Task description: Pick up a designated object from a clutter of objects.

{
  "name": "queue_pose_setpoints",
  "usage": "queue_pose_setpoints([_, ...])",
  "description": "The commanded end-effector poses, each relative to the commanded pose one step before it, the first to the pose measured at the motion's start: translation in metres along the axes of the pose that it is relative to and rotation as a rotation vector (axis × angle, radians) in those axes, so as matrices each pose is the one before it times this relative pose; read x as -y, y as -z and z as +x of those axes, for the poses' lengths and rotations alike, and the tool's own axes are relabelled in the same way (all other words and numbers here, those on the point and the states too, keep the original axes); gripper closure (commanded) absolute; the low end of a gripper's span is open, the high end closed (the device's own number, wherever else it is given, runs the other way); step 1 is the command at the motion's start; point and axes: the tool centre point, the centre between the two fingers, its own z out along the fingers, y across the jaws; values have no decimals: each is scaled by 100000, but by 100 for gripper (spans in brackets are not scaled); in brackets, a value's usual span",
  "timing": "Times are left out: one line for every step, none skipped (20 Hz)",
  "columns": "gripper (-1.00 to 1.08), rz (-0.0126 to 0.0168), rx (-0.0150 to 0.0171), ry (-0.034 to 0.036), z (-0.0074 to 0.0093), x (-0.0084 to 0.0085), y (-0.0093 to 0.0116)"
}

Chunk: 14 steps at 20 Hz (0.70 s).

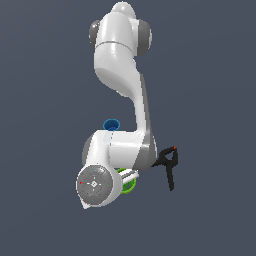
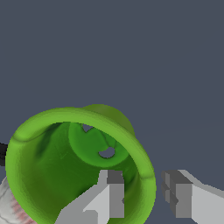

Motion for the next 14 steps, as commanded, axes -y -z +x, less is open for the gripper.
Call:
queue_pose_setpoints([108, -66, -114, 8, 11, -8, -41])
queue_pose_setpoints([108, 0, 0, 0, 0, 0, 0])
queue_pose_setpoints([108, 0, 0, 0, 0, 0, 0])
queue_pose_setpoints([108, 0, 0, 0, 0, 0, 0])
queue_pose_setpoints([108, 0, 0, 0, 0, 0, 0])
queue_pose_setpoints([108, 0, 0, 0, 0, 0, 0])
queue_pose_setpoints([108, 0, 0, 0, 0, 0, 0])
queue_pose_setpoints([108, 0, 0, 0, 0, 0, 0])
queue_pose_setpoints([108, 0, 0, 0, 0, 0, 0])
queue_pose_setpoints([108, 0, 0, 0, -3, 6, 7])
queue_pose_setpoints([108, 0, 0, 0, -14, -2, 13])
queue_pose_setpoints([108, 0, 0, 0, -42, -7, 39])
queue_pose_setpoints([108, 0, 0, 0, -70, -11, 65])
queue_pose_setpoints([108, 0, 0, 0, -99, -16, 92])
